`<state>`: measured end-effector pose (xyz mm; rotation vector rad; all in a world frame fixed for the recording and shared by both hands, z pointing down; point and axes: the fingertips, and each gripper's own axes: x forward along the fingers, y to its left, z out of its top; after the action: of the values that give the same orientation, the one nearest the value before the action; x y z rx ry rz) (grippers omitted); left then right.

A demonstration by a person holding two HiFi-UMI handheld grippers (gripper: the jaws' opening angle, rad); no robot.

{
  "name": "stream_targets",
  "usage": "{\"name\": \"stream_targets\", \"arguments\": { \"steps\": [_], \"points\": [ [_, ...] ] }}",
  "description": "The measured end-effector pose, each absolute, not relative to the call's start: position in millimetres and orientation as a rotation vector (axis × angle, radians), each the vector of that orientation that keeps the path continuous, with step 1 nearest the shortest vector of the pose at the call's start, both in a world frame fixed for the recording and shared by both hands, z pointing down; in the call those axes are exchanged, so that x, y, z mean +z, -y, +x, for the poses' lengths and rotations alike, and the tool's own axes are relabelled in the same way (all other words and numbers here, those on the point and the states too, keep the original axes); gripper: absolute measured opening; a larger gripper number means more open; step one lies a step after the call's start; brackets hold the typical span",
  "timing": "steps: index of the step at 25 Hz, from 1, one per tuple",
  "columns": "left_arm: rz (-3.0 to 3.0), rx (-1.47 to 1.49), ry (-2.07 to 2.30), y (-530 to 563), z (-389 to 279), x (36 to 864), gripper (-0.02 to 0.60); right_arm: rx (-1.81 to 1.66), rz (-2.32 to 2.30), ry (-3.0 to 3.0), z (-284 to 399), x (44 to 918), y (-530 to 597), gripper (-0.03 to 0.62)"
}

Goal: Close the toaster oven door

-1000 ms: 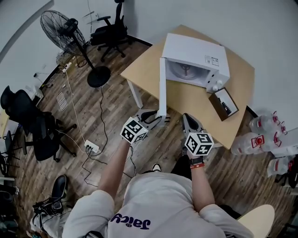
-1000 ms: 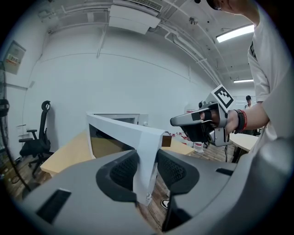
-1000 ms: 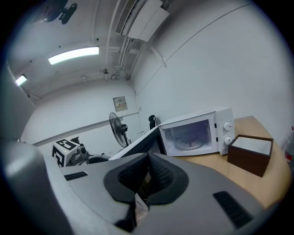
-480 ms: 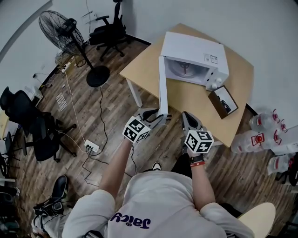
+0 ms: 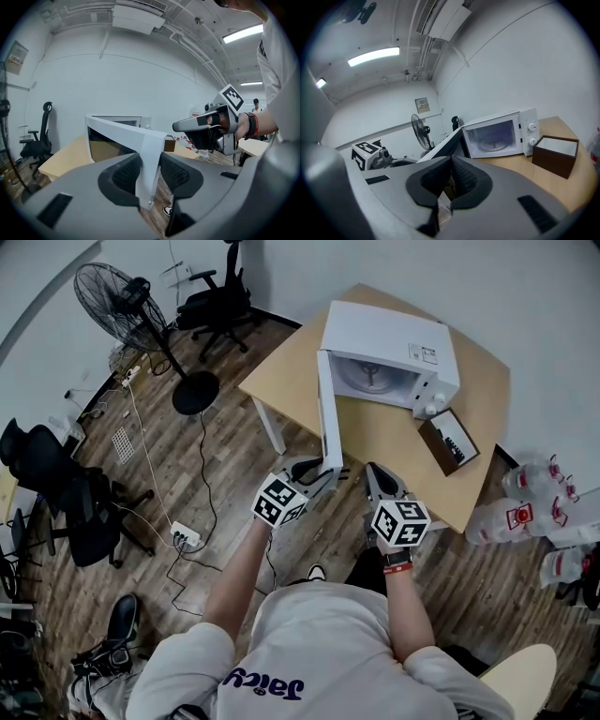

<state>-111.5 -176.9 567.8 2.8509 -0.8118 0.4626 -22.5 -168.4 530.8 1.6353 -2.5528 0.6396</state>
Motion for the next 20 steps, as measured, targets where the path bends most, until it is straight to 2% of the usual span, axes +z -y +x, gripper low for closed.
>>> {"name": "stream_targets", "arguments": {
  "steps": [20],
  "points": [
    [2.81, 0.469, 0.847, 181.6, -67.5, 568.2, 0.153, 0.641, 1.678, 2.539, 10.8, 531.4, 171.2, 0.015]
  ]
}}
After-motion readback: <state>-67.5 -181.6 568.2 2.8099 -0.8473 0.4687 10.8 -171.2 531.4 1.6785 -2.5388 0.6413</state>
